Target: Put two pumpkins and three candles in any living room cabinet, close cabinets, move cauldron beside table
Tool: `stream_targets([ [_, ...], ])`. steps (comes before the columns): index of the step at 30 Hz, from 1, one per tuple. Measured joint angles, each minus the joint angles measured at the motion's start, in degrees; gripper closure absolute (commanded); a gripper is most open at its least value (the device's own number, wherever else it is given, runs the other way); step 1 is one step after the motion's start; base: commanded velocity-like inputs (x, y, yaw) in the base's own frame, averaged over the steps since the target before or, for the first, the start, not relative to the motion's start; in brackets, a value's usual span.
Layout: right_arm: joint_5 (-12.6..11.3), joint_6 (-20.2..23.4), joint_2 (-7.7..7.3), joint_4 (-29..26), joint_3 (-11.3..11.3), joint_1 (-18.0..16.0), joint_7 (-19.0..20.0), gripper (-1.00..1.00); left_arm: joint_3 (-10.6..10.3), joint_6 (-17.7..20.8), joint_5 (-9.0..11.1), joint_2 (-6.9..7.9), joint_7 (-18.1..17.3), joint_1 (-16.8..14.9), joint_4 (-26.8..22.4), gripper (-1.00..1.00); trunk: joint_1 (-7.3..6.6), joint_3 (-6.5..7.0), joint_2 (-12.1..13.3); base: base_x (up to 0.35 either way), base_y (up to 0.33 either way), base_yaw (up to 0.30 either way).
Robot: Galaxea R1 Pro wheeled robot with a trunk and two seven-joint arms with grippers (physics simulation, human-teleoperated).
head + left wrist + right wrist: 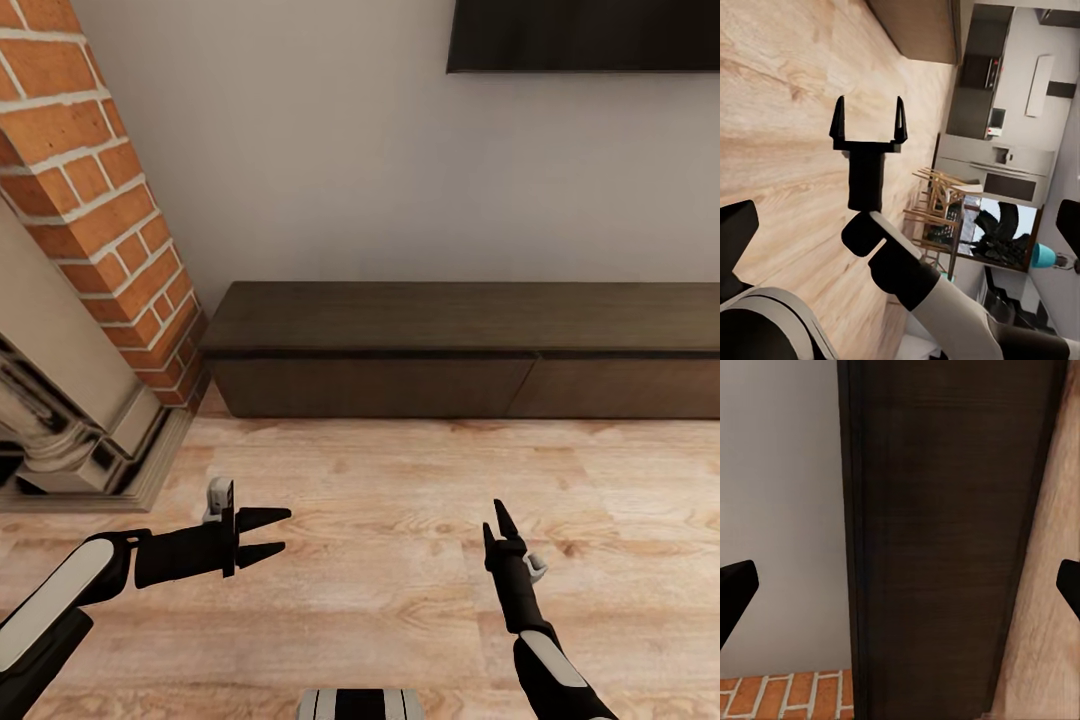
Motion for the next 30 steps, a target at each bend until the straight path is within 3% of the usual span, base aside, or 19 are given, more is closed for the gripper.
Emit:
stream_targets([
  [3,-2.0,-0.02,0.0,0.0,0.11,0.0,0.63,-1.0,-0.06,0.0,0.12,-0.02,0.0,0.0,0.06,-1.0,-0.02,0.0,0.0,0.249,0.0,0.0],
  [7,-2.96,-0.03,0.0,0.0,0.08,0.0,0.82,-1.0,-0.09,0.0,0.16,-0.04,0.0,0.0,0.08,-1.0,-0.03,0.0,0.0,0.312,0.0,0.0],
  [30,-3.16,-0.03,0.0,0.0,0.15,0.0,1.02,-1.0,-0.17,0.0,0.16,-0.1,0.0,0.0,0.09,-1.0,-0.01,0.0,0.0,0.242,0.0,0.0],
])
